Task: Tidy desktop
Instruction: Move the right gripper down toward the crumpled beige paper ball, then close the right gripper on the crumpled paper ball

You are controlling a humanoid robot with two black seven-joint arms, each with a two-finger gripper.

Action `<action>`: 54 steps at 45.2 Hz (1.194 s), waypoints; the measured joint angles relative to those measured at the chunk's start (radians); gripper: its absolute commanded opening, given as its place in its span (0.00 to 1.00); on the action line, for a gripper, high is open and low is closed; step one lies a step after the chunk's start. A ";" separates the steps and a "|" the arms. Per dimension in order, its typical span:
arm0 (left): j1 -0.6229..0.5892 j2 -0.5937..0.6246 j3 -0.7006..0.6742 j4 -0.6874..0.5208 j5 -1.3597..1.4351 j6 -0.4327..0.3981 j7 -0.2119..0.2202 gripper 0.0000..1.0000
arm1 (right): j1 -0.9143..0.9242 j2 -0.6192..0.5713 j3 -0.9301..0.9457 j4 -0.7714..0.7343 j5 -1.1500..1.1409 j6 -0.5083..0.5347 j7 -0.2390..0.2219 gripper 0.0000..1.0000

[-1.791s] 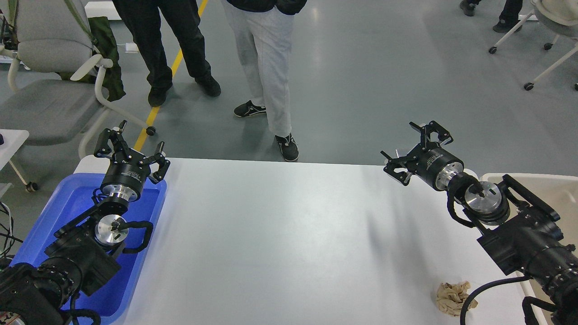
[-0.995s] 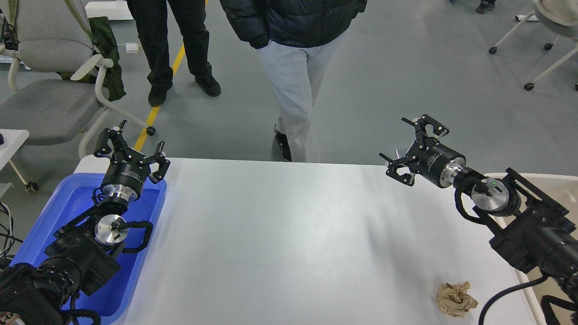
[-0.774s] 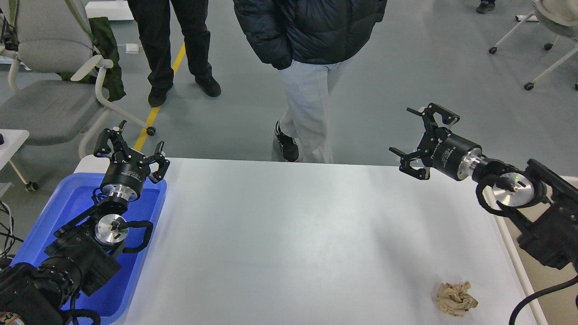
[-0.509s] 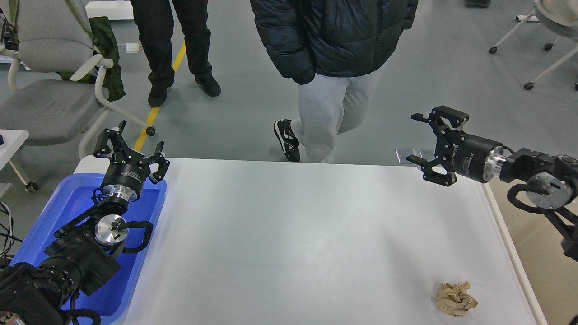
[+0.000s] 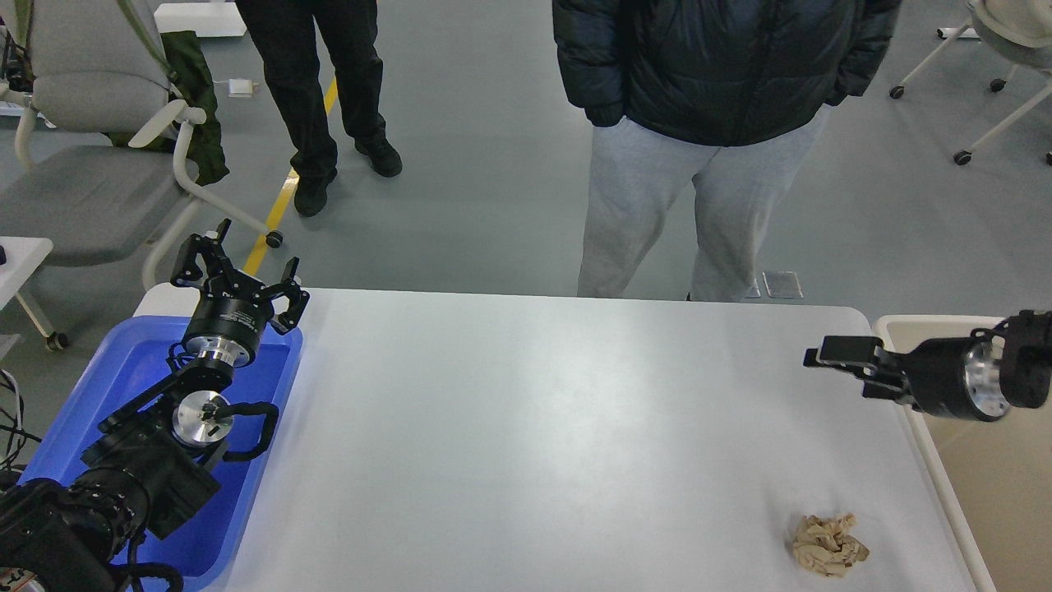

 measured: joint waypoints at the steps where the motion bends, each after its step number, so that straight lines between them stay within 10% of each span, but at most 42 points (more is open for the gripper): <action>1: 0.000 0.000 0.000 0.000 0.000 0.000 0.000 1.00 | 0.000 -0.011 -0.021 0.007 -0.036 -0.008 0.009 1.00; 54: -0.001 0.000 -0.001 0.000 0.000 0.000 0.000 1.00 | -0.157 0.024 -0.305 0.062 -0.396 -0.256 0.089 1.00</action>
